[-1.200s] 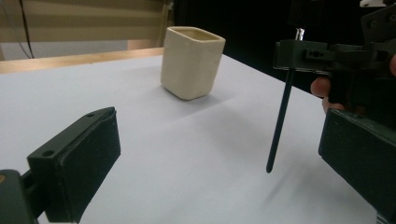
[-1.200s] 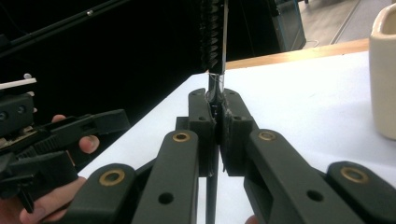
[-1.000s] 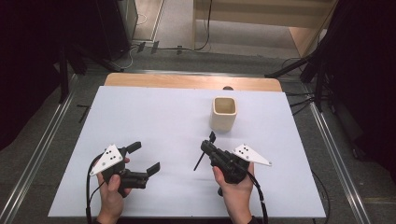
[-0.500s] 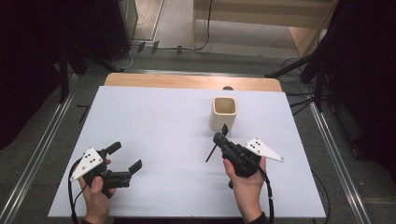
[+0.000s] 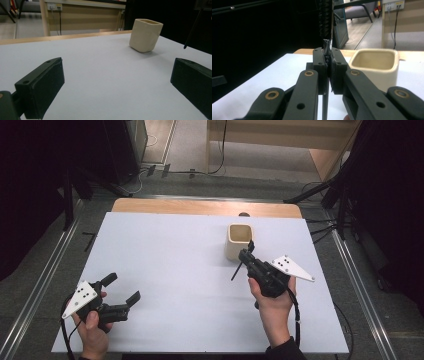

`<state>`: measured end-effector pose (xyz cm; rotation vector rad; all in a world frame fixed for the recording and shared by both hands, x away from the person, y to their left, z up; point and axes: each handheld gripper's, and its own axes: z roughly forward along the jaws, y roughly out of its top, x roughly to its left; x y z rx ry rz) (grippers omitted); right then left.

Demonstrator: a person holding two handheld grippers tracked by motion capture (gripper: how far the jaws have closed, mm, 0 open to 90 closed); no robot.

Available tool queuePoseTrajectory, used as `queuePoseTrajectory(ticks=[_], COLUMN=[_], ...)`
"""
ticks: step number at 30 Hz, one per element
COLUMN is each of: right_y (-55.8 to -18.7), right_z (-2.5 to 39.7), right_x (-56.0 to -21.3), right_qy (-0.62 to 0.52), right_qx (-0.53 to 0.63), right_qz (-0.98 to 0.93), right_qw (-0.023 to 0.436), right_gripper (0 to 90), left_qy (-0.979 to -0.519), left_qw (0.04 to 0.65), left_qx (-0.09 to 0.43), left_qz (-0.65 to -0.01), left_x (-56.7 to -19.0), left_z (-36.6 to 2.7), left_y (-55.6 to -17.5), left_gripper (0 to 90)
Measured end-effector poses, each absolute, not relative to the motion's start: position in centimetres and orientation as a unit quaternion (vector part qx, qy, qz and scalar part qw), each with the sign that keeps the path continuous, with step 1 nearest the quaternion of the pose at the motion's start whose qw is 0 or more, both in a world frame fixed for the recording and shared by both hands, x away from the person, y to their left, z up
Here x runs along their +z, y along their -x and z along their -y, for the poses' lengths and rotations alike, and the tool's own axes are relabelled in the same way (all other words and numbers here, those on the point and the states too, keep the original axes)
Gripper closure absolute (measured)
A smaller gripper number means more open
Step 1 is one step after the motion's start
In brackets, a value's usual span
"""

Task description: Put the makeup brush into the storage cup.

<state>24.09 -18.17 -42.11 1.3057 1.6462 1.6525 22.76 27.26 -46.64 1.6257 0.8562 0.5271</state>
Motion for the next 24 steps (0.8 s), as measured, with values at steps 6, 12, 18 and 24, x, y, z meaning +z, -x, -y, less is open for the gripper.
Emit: queuePoseTrajectory(ticks=[6,12,18,24], right_y=[-25.0,-25.9,-26.8,-27.4], right_z=[18.7,19.1,19.3,19.3], right_x=[-41.2,-40.6,-40.3,-39.8], right_qy=[-0.466,-0.463,-0.459,-0.454], right_qx=[0.605,0.604,0.602,0.602], right_qz=[-0.597,-0.593,-0.593,-0.593], right_qw=[0.245,0.264,0.275,0.282], right_gripper=[86.2,86.2,86.2,86.2], left_qy=[-0.692,-0.687,-0.691,-0.69], left_qw=[0.575,0.575,0.57,0.572], left_qx=[0.23,0.23,0.233,0.23], left_qz=[-0.37,-0.379,-0.378,-0.379], left_x=[-46.9,-47.1,-47.2,-47.3], left_z=[-27.7,-28.3,-28.4,-28.5], left_y=[-22.8,-22.9,-22.9,-23.0], left_gripper=[0.0,0.0,0.0,0.0])
